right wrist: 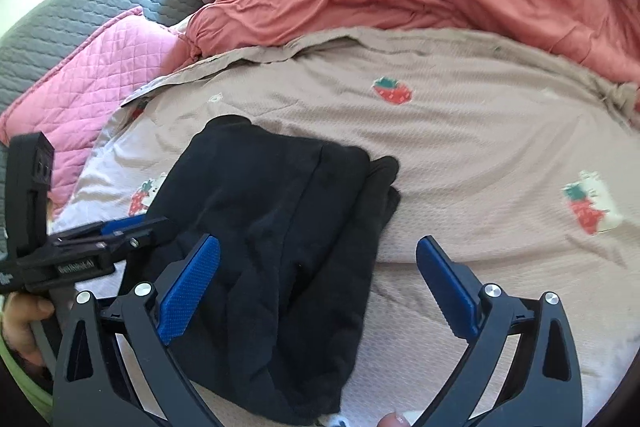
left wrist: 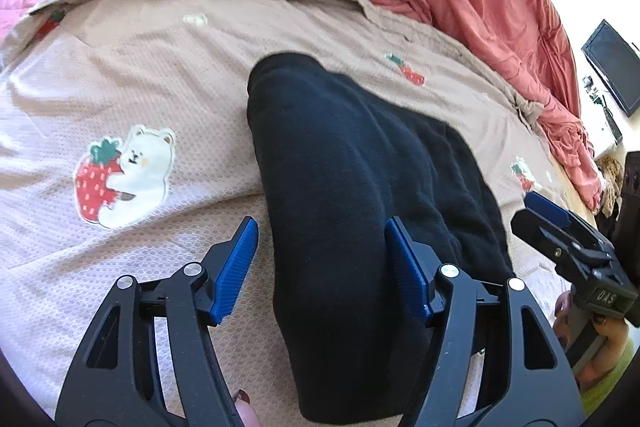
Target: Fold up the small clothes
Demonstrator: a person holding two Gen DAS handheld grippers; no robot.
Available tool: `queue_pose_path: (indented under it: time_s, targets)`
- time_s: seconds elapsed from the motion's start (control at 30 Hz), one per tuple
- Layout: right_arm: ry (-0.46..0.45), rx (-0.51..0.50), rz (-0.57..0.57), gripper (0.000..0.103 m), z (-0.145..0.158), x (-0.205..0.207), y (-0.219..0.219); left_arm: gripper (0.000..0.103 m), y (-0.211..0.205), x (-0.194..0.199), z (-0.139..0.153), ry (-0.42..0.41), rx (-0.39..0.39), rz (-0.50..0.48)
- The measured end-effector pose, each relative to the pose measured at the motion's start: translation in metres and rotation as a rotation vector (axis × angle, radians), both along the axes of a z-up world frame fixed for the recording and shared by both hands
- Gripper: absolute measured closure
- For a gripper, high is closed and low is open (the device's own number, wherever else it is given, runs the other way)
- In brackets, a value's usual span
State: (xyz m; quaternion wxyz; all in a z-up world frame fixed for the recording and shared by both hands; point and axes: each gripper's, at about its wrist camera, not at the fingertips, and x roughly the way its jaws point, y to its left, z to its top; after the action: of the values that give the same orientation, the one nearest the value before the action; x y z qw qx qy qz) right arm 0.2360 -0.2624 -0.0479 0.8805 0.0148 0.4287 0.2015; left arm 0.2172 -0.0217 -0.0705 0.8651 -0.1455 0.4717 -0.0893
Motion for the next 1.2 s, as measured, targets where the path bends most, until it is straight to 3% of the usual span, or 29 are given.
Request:
queue_pose_path:
  time_s: [0.13, 0.17, 0.23, 0.33, 0.53, 0.77, 1.2]
  targets:
    - [-0.05, -0.013, -0.024, 0.004, 0.012, -0.015, -0.007, 0.043, 0.005, -0.011, 0.019, -0.041, 0.002, 0.002]
    - [-0.068, -0.016, -0.033, 0.004, 0.017, -0.021, -0.01, 0.039, 0.006, -0.015, 0.025, -0.054, 0.008, 0.002]
    - [-0.094, -0.017, -0.045, 0.004, 0.025, -0.032, -0.015, 0.022, 0.008, -0.023, 0.036, -0.082, 0.019, 0.003]
    - [-0.124, -0.022, -0.058, 0.004, 0.035, -0.044, -0.02, 0.009, 0.007, -0.036, 0.054, -0.125, 0.051, -0.01]
    - [-0.205, -0.024, -0.079, 0.004, 0.06, -0.077, -0.024, 0.009, 0.001, -0.073, 0.082, -0.198, 0.139, -0.023]
    - [-0.25, 0.015, -0.128, 0.004, 0.078, -0.115, -0.038, 0.009, 0.004, -0.108, 0.09, -0.205, 0.146, -0.009]
    - [-0.207, -0.014, -0.164, 0.004, 0.067, -0.159, -0.043, 0.009, 0.014, -0.146, 0.08, -0.152, 0.187, 0.017]
